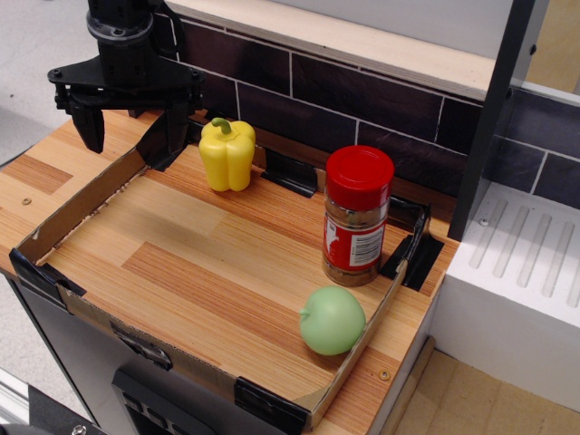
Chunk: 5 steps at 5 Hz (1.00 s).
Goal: Topple basil bottle
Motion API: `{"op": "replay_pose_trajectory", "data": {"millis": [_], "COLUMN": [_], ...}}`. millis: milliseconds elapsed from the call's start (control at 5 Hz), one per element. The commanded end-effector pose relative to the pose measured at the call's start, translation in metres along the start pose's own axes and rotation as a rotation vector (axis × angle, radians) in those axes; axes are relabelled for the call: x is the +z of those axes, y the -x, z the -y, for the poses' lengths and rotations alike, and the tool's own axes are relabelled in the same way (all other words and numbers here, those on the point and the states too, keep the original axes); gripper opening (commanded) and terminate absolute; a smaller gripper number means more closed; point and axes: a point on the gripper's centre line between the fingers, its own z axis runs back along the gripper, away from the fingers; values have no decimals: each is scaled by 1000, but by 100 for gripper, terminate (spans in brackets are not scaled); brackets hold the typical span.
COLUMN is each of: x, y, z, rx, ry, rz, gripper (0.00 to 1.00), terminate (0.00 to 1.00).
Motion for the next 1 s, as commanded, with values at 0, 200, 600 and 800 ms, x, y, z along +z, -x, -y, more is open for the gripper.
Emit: {"op": "replay_pose_trajectory", "data": {"millis": [0,200,600,800], "x": [0,17,35,44], "y": [0,20,55,68], "z": [0,21,55,67], "rx": [0,-215,-630,-830], "ry": [0,43,81,161], "rz": [0,-74,-73,-27], "gripper": [100,100,100,100], "terminate": [0,0,0,0]}}
